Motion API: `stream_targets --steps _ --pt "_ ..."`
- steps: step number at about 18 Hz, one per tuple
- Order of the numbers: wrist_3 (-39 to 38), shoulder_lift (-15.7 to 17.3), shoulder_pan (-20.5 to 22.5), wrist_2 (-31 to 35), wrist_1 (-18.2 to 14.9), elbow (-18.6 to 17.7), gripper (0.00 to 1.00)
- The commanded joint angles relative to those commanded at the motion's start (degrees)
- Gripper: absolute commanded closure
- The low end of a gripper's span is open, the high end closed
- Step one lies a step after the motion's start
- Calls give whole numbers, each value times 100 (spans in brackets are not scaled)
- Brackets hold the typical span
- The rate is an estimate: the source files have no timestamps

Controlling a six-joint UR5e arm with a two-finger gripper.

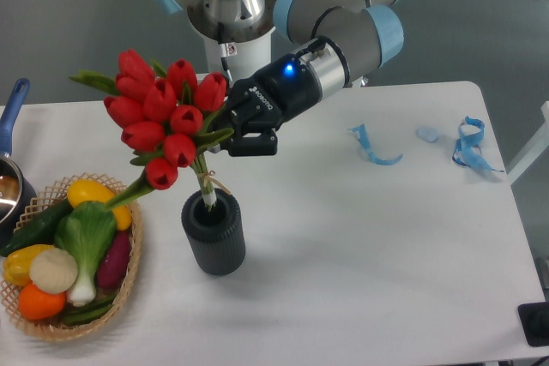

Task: Insert the flowers into the vase
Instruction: 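Lower the tulip stems into the black vase opening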

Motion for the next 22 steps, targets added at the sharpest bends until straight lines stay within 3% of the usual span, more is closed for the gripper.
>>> stream_targets --steps 9,16,22 --pt "96 -290 17 26 9 -184 94" --pt "765 -685 44 35 9 -369 93" --pt "791 -695 44 70 9 -589 93"
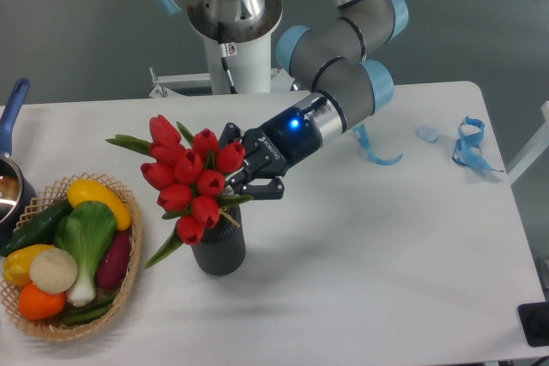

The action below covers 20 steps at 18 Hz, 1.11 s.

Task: Insert the flowers into the vase
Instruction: 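Lower the tulip stems into the black vase opening, then open the gripper to release the tulips in the vase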

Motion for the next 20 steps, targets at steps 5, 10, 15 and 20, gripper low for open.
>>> stream_targets --steps 5,10,15,20 --pt "114 18 -26 9 9 -176 93" --pt "360 -87 -35 17 0 -299 89" --pt "623 -246 -44 26 9 -290 78" --pt "914 -316 -9 26 9 -238 20"
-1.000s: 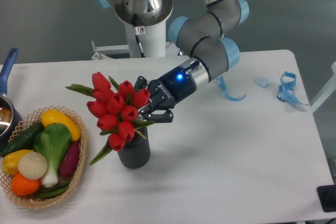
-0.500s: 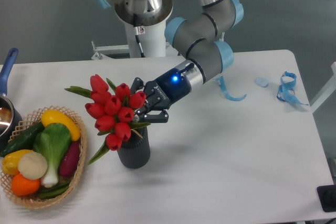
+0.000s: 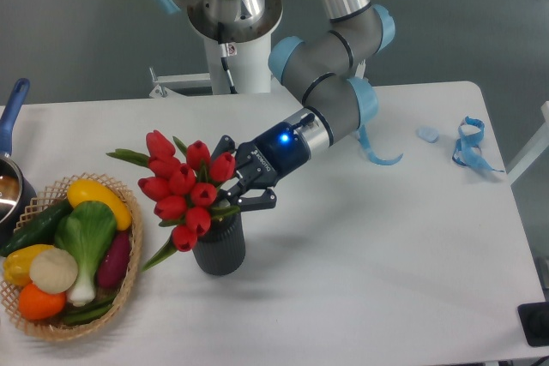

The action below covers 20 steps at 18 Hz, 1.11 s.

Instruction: Insert the flowers into the vase

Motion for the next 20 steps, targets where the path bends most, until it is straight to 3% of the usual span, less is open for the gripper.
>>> stream_targets --steps 4,10,20 --pt "35 18 26 9 0 -18 1" --pt "35 88 114 518 0 -9 0" --pt "-44 1388 834 2520 -18 -141 0"
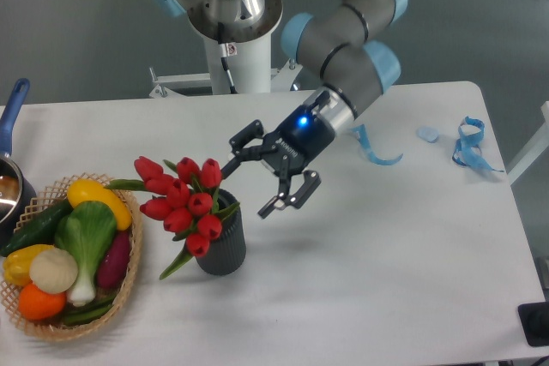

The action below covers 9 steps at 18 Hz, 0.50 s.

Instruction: Insert the flowers into the vase

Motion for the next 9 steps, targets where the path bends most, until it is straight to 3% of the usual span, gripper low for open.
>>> stream_targets --steps 5,8,9 --pt "-87 527 167 1511 -44 588 0" --pt "-588 713 491 2014 -105 1114 0" --pt "-589 739 528 2137 -271 1264 0"
